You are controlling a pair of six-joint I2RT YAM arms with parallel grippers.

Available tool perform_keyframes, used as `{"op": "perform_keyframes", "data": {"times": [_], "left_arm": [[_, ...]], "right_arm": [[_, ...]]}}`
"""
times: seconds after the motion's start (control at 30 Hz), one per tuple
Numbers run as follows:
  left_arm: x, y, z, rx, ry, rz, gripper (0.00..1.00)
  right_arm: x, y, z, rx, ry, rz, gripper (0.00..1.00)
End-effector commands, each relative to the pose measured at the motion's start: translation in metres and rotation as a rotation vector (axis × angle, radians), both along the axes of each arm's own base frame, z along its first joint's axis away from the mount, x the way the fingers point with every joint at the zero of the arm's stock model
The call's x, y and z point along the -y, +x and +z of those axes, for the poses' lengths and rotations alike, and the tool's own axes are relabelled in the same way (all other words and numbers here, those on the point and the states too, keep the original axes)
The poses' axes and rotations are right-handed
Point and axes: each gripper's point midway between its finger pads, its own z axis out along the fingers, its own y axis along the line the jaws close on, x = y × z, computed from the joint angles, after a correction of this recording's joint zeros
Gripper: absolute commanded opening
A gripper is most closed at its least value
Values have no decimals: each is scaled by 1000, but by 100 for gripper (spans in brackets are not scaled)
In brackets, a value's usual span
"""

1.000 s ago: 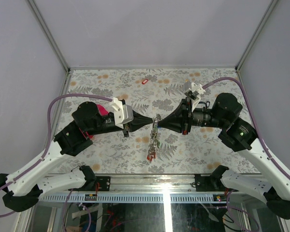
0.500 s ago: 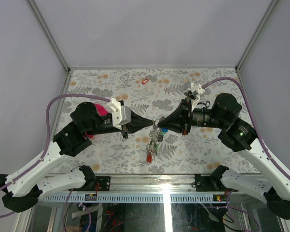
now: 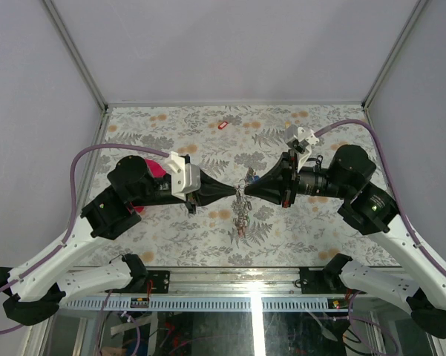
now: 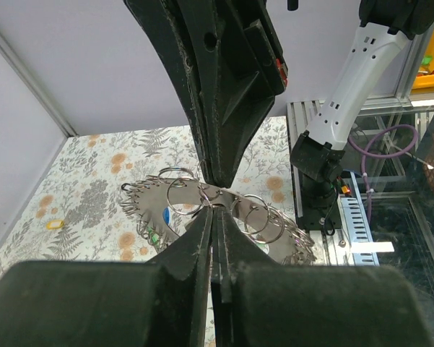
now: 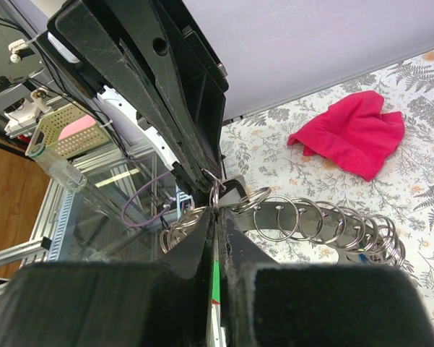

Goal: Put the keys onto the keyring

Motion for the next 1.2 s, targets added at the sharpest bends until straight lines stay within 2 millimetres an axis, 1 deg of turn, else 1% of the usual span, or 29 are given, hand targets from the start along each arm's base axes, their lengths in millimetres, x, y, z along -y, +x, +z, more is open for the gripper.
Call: {"op": "perform_keyframes", "data": {"times": [0.0, 0.37, 0.73, 0.97, 1.17], "left_arm": [[-2, -12, 16, 32, -30, -57, 0], [1, -14, 11, 21, -5, -79, 0], [2, -9, 11, 20, -3, -59, 0], [2, -4, 10, 18, -1, -35, 0], [2, -1, 10, 20, -3, -16, 0]], "right_arm": [[5, -2, 40, 99, 119, -27, 0], [8, -7, 50, 121, 167, -18, 0], [14, -5, 59, 165, 255, -65, 0], [26, -3, 70, 256, 360, -135, 0], [29, -6, 75, 290, 394, -129, 0]]}}
